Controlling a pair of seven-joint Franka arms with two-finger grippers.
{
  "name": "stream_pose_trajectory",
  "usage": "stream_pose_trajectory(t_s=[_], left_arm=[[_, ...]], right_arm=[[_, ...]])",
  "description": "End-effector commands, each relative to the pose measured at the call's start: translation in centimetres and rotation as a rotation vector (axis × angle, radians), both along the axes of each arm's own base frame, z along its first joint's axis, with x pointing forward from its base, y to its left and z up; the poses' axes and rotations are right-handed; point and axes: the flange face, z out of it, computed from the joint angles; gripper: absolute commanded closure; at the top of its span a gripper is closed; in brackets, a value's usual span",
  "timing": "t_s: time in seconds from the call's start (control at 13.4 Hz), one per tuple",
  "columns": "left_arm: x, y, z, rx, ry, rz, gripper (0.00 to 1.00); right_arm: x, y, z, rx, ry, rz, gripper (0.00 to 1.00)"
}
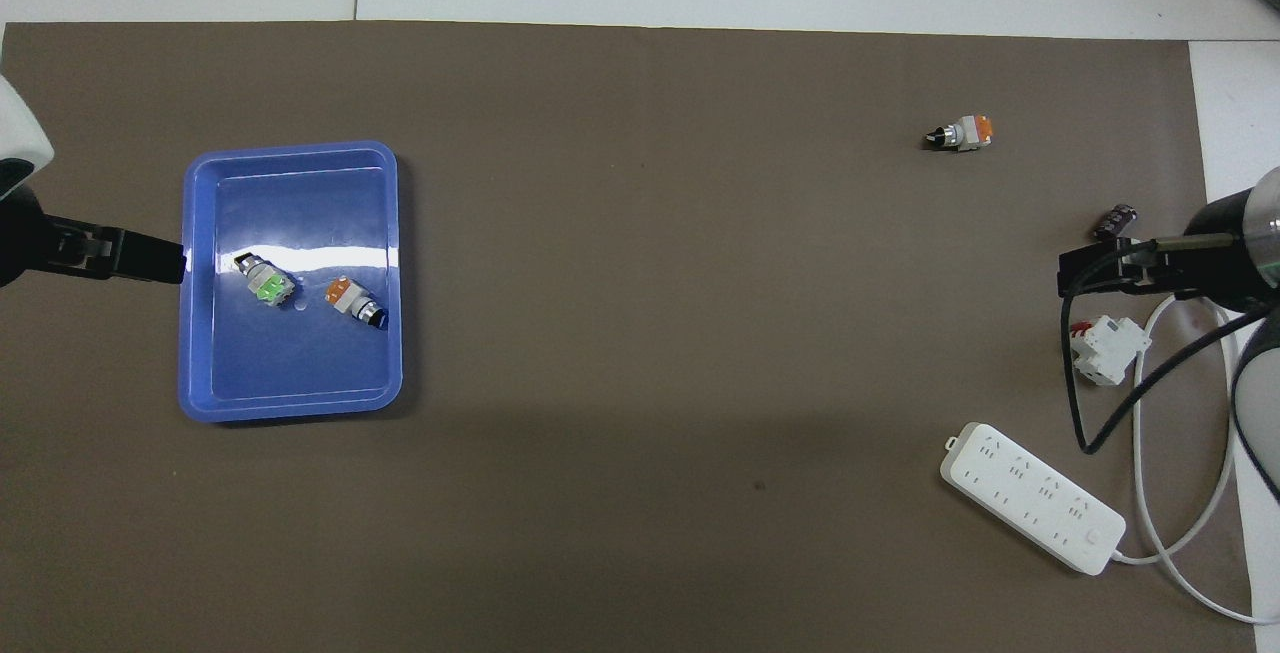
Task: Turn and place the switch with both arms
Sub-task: 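Move the right gripper toward the small orange-and-white switch on the table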
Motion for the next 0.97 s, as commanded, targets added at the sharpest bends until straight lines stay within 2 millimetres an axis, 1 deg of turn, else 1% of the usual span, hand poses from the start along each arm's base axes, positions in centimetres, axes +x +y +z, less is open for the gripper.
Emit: stream_pose_trajectory(t_s=[0.0, 0.07, 0.15, 0.22, 0.45, 0.6, 0.67, 0.74, 0.82, 0.89], left_arm=[[-2.3, 0.3, -3.2, 0.016, -0.045, -0.011, 0.05], [-2.8, 0.5, -4.9, 0.014, -0.059, -0.009, 0.08], [-3.0, 0.6, -5.9, 0.013, -0.067, -0.009, 0.08], [-2.9, 0.7, -6.0, 0.014, -0.065, -0.007, 0.08], [-3.0, 0.6, -6.0, 0.014, -0.059, -0.009, 0.08], [-3.1, 0.6, -6.1, 0.016, -0.047, -0.008, 0.08], [-3.2, 0.6, -6.1, 0.016, -0.043, -0.009, 0.08], [-3.3, 0.4, -6.2, 0.018, -0.034, -0.013, 0.08], [-3.4, 0.2, -6.2, 0.019, -0.023, -0.016, 0.08], [-3.5, 0.2, -6.0, 0.019, -0.014, -0.015, 0.07]], right_arm=[[0.0, 0.1, 0.0, -0.007, -0.01, -0.011, 0.0], [0.0, 0.1, -0.2, -0.009, -0.008, 0.001, 0.0], [0.0, 0.1, -0.3, -0.008, -0.009, 0.003, 0.0], [0.2, 0.1, -0.3, -0.008, -0.021, 0.015, 0.0], [1.0, -0.6, -1.2, -0.009, -0.06, 0.107, 0.0], [1.6, -1.2, -1.7, -0.012, -0.066, 0.198, 0.0], [2.3, -1.6, -2.2, -0.015, -0.071, 0.26, 0.0], [3.2, -2.5, -2.8, -0.018, -0.07, 0.314, 0.0], [4.2, -3.1, -3.1, -0.022, -0.078, 0.379, 0.0], [5.7, -3.3, -4.0, -0.026, -0.076, 0.447, 0.0]])
